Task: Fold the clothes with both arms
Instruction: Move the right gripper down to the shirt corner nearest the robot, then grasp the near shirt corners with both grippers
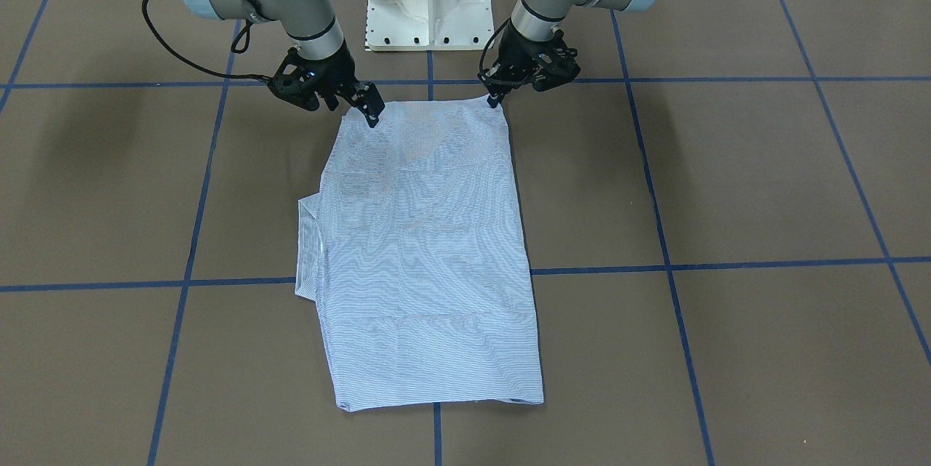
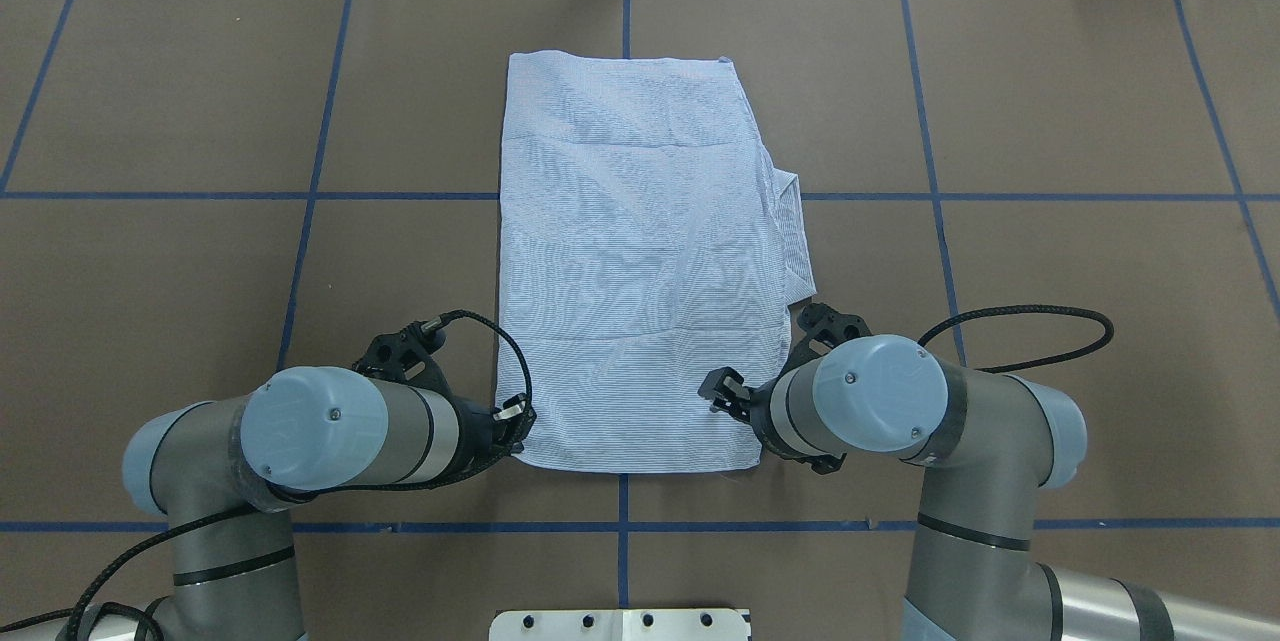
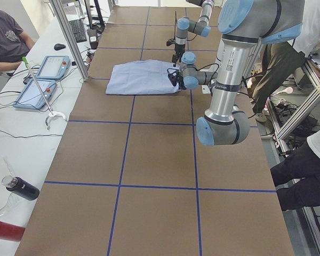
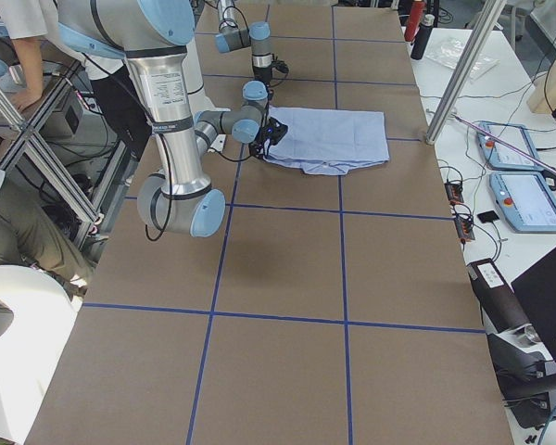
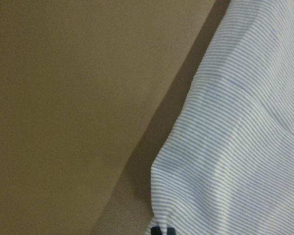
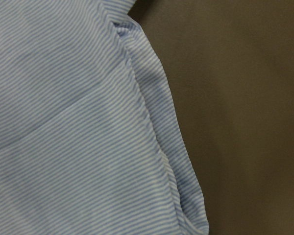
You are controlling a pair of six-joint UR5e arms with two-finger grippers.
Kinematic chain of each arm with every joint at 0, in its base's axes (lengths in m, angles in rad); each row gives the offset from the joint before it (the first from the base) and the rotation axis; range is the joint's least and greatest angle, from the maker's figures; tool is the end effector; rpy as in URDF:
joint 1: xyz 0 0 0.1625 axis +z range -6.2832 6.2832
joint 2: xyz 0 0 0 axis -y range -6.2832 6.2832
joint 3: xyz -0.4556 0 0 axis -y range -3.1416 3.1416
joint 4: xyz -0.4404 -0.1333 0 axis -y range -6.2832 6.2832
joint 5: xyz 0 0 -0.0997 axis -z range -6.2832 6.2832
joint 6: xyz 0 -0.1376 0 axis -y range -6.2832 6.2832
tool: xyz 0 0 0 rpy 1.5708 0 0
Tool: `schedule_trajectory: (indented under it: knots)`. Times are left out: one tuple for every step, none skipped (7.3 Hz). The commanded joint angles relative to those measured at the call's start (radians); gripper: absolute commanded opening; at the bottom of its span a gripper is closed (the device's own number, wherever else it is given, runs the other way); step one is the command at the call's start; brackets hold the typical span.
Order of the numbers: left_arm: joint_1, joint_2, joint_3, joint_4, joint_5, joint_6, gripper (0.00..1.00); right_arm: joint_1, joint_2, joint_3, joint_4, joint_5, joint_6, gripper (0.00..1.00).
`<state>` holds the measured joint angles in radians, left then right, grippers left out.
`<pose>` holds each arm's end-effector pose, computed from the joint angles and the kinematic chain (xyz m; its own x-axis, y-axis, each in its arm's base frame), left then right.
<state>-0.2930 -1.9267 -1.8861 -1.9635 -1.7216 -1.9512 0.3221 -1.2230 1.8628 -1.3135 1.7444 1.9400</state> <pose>0.6098 -0.3016 0.2945 0.3722 -0.4957 -0.7847 0.3209 0.8620 -0.3923 -0.6072 -0.3181 0.3345 0.4856 0.5368 0.6900 -0.3849 0.8399 -0.3825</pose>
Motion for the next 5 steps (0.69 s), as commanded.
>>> schedule_trajectory:
  knots:
    - [0.000,0.000,-0.001,0.000,-0.001,0.000,0.00,0.000,0.003,-0.014,-0.004,0.001,0.002,1.00]
    - [0.000,0.000,-0.001,0.000,0.000,0.000,0.00,0.002,-0.001,-0.016,-0.007,0.006,0.000,1.00]
    - [0.000,0.000,0.001,0.000,0.000,0.000,0.00,-0.003,0.006,-0.014,-0.044,0.007,-0.001,1.00]
    - [-0.003,0.002,0.001,0.000,0.000,0.000,0.00,-0.005,0.007,-0.013,-0.052,0.009,0.000,1.00]
    - [-0.003,0.002,0.001,0.000,0.000,0.000,0.00,-0.005,0.007,-0.013,-0.052,0.009,0.000,0.98]
